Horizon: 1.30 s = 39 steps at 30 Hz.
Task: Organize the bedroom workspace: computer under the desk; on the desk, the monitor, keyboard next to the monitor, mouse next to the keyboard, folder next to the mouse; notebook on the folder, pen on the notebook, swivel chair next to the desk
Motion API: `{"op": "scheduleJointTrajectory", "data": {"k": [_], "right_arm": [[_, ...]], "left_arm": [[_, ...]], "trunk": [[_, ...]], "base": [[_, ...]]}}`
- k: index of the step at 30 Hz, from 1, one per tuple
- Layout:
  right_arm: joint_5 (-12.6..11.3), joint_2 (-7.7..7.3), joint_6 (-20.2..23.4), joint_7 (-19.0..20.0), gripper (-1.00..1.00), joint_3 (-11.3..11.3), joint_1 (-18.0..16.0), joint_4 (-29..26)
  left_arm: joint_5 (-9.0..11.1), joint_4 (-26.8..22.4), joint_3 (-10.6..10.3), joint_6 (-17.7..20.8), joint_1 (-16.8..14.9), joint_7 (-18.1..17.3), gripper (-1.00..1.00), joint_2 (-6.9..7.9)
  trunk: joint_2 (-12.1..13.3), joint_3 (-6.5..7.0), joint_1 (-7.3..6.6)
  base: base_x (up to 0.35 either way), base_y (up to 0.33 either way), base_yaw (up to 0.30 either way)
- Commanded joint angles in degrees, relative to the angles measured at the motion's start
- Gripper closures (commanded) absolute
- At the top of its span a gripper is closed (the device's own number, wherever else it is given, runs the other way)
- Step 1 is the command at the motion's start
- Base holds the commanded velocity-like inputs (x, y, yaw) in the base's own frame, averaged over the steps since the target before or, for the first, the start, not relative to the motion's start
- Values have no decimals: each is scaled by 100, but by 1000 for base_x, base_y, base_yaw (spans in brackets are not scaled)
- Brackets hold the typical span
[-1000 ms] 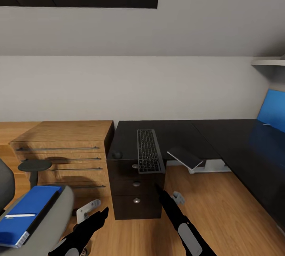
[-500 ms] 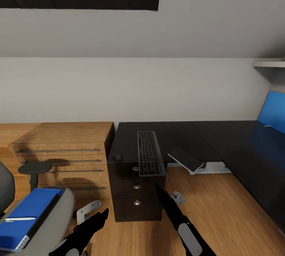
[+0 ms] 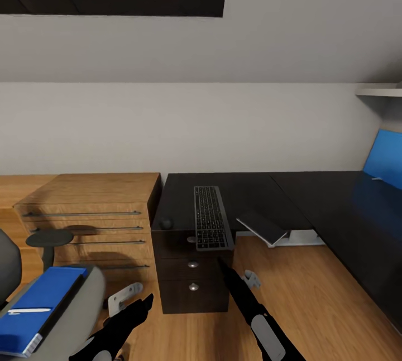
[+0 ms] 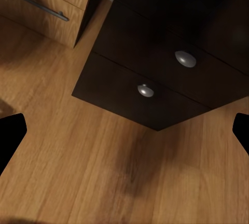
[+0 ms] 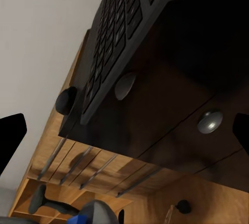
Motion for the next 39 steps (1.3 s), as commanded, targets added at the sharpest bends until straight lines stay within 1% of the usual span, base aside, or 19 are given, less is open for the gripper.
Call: {"op": "scheduleJointTrajectory", "data": {"k": [1, 12, 39], "right_arm": [[-53, -4, -30, 13, -100, 24, -4, 8], [-54, -5, -26, 13, -100, 11, -4, 6], [-55, -5, -22, 13, -100, -2, -4, 1]], "left_arm": [[51, -11, -9, -1, -2, 51, -100, 5], [59, -8, -9, 4, -2, 48, -100, 5], [62, 0, -3, 10, -2, 43, -100, 5]], "trunk": [[-3, -4, 0], [-3, -4, 0], [-3, -4, 0]], "base": [[0, 0, 0], [72, 33, 0], [13, 2, 0]]}}
